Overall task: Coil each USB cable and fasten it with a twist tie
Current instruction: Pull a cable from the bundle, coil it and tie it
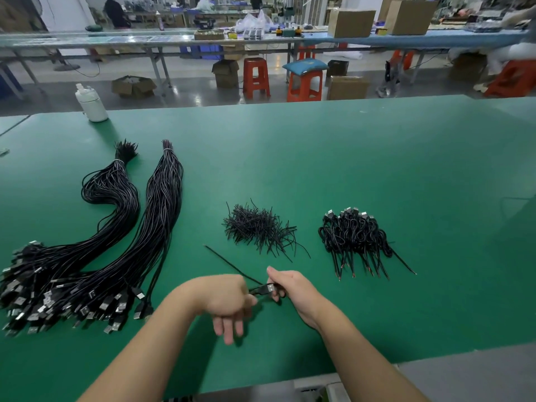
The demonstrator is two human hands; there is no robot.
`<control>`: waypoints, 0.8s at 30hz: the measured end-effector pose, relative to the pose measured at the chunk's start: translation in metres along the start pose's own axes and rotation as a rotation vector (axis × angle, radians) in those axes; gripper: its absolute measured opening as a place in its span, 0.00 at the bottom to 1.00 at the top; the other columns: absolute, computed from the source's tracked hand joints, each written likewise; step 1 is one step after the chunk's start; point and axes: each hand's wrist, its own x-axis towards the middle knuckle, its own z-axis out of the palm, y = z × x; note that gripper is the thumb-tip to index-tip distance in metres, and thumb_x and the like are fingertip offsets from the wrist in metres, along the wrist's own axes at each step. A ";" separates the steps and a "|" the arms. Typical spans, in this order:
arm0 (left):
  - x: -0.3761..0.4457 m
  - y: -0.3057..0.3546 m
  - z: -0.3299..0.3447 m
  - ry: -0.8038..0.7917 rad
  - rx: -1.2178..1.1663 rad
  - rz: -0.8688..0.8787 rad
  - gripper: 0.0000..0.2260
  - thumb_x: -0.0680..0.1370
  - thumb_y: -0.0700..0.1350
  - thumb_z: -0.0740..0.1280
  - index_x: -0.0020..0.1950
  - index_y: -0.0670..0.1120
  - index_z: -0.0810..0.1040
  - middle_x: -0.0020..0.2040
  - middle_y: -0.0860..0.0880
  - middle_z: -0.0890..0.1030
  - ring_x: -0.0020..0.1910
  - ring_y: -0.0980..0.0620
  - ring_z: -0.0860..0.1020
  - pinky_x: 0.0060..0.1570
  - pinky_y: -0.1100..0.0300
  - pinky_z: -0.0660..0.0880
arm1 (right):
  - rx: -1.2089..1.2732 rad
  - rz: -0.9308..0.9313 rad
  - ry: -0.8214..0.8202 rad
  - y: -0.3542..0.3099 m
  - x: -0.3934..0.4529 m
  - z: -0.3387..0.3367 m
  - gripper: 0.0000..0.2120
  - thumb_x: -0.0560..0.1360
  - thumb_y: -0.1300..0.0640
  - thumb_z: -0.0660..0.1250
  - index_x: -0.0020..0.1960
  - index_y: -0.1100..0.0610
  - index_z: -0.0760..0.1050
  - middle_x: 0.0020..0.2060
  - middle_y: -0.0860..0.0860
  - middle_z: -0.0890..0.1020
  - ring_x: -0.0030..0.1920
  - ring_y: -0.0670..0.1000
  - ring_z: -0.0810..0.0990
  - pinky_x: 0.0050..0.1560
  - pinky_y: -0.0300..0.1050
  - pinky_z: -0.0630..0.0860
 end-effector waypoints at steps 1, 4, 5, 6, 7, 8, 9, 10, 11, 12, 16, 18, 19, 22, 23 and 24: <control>0.002 0.001 0.004 0.124 0.157 -0.043 0.17 0.85 0.47 0.55 0.50 0.35 0.76 0.42 0.42 0.85 0.34 0.48 0.83 0.30 0.60 0.76 | -0.002 -0.002 -0.001 -0.001 0.000 0.001 0.22 0.83 0.45 0.58 0.33 0.52 0.73 0.28 0.46 0.76 0.31 0.45 0.70 0.44 0.46 0.65; 0.019 -0.004 0.017 0.666 0.257 0.020 0.15 0.84 0.49 0.57 0.43 0.45 0.76 0.43 0.46 0.84 0.44 0.45 0.81 0.41 0.58 0.72 | 0.048 -0.010 -0.011 -0.001 -0.002 0.001 0.24 0.84 0.45 0.54 0.32 0.52 0.69 0.29 0.48 0.73 0.33 0.48 0.69 0.48 0.50 0.64; 0.023 -0.005 0.021 0.805 0.069 0.083 0.14 0.84 0.49 0.56 0.43 0.48 0.77 0.43 0.48 0.84 0.46 0.47 0.82 0.46 0.58 0.74 | 0.071 -0.011 -0.015 -0.002 -0.002 -0.001 0.24 0.84 0.45 0.53 0.32 0.52 0.68 0.28 0.48 0.71 0.34 0.50 0.68 0.49 0.50 0.64; 0.028 -0.004 0.023 0.917 -0.170 0.142 0.14 0.84 0.49 0.56 0.45 0.51 0.78 0.44 0.50 0.85 0.48 0.49 0.82 0.51 0.57 0.75 | 0.079 -0.014 -0.020 -0.002 -0.003 -0.002 0.24 0.84 0.45 0.53 0.31 0.53 0.67 0.28 0.48 0.70 0.34 0.50 0.66 0.50 0.51 0.64; 0.035 -0.004 0.023 1.009 -0.442 0.193 0.13 0.85 0.48 0.56 0.47 0.53 0.78 0.45 0.51 0.85 0.48 0.50 0.83 0.55 0.56 0.76 | 0.061 -0.018 -0.026 -0.002 -0.003 -0.003 0.24 0.84 0.46 0.53 0.31 0.53 0.66 0.28 0.47 0.69 0.34 0.50 0.66 0.50 0.50 0.64; 0.041 -0.003 0.022 1.084 -0.719 0.236 0.12 0.85 0.47 0.56 0.50 0.52 0.78 0.48 0.50 0.85 0.49 0.51 0.84 0.57 0.54 0.77 | 0.021 -0.023 -0.038 -0.003 -0.003 -0.001 0.24 0.84 0.46 0.54 0.31 0.53 0.66 0.28 0.46 0.68 0.33 0.49 0.65 0.49 0.49 0.64; 0.045 -0.001 0.020 1.122 -0.996 0.272 0.12 0.85 0.46 0.55 0.53 0.49 0.78 0.51 0.47 0.85 0.50 0.50 0.84 0.57 0.52 0.77 | -0.023 -0.028 -0.052 -0.003 -0.003 0.001 0.23 0.84 0.47 0.55 0.31 0.53 0.66 0.28 0.46 0.68 0.33 0.49 0.65 0.47 0.49 0.63; 0.046 0.001 0.017 1.104 -1.265 0.315 0.13 0.86 0.46 0.54 0.55 0.44 0.77 0.53 0.43 0.84 0.51 0.49 0.84 0.56 0.53 0.78 | -0.057 -0.033 -0.066 -0.002 -0.002 0.005 0.23 0.84 0.48 0.56 0.32 0.52 0.66 0.28 0.46 0.67 0.34 0.49 0.64 0.45 0.48 0.62; 0.046 0.003 0.014 1.037 -1.511 0.366 0.15 0.86 0.46 0.53 0.56 0.40 0.76 0.55 0.39 0.82 0.51 0.47 0.84 0.54 0.53 0.79 | -0.077 -0.039 -0.077 -0.001 -0.002 0.008 0.22 0.84 0.48 0.57 0.32 0.52 0.66 0.28 0.47 0.67 0.34 0.49 0.63 0.43 0.48 0.61; 0.045 0.006 0.010 0.943 -1.708 0.421 0.17 0.86 0.46 0.51 0.56 0.37 0.75 0.54 0.37 0.82 0.49 0.46 0.84 0.52 0.53 0.80 | -0.085 -0.046 -0.083 0.000 -0.002 0.011 0.22 0.84 0.48 0.58 0.32 0.52 0.66 0.29 0.47 0.66 0.34 0.49 0.62 0.42 0.48 0.60; 0.031 0.008 -0.001 0.615 -1.897 0.542 0.15 0.85 0.46 0.55 0.52 0.39 0.76 0.34 0.49 0.77 0.21 0.58 0.70 0.21 0.66 0.68 | -0.071 -0.055 -0.068 0.000 -0.002 0.012 0.21 0.83 0.46 0.59 0.33 0.52 0.65 0.29 0.46 0.67 0.33 0.48 0.63 0.42 0.48 0.60; 0.020 0.001 -0.005 0.370 -1.761 0.622 0.13 0.83 0.46 0.58 0.49 0.40 0.77 0.29 0.51 0.71 0.18 0.60 0.60 0.18 0.66 0.57 | -0.046 -0.053 -0.061 0.001 -0.001 0.010 0.21 0.82 0.44 0.60 0.33 0.51 0.65 0.29 0.46 0.68 0.34 0.48 0.64 0.43 0.48 0.61; 0.014 -0.004 -0.007 0.256 -1.615 0.639 0.13 0.82 0.46 0.59 0.47 0.40 0.78 0.28 0.51 0.69 0.17 0.60 0.59 0.18 0.66 0.56 | -0.039 -0.048 -0.055 0.002 -0.001 0.009 0.22 0.82 0.43 0.60 0.32 0.50 0.66 0.29 0.46 0.68 0.34 0.47 0.64 0.44 0.47 0.61; -0.002 -0.019 -0.008 0.035 -0.916 0.556 0.15 0.82 0.45 0.60 0.49 0.35 0.81 0.24 0.48 0.70 0.18 0.57 0.58 0.21 0.63 0.56 | -0.031 -0.011 -0.047 0.004 0.001 0.008 0.20 0.82 0.45 0.62 0.34 0.52 0.72 0.29 0.46 0.73 0.34 0.47 0.69 0.44 0.46 0.65; -0.006 -0.020 -0.007 -0.004 -0.693 0.485 0.16 0.83 0.45 0.60 0.50 0.35 0.81 0.26 0.47 0.74 0.19 0.56 0.60 0.22 0.63 0.57 | -0.036 0.005 -0.060 0.005 0.001 0.008 0.18 0.82 0.46 0.62 0.36 0.53 0.76 0.31 0.46 0.76 0.35 0.47 0.72 0.44 0.45 0.68; -0.008 -0.018 -0.007 -0.019 -0.496 0.400 0.16 0.84 0.46 0.59 0.50 0.36 0.81 0.29 0.45 0.79 0.19 0.55 0.62 0.22 0.63 0.58 | -0.046 0.018 -0.078 0.004 0.001 0.008 0.16 0.82 0.48 0.63 0.38 0.52 0.78 0.32 0.47 0.78 0.37 0.46 0.75 0.46 0.43 0.70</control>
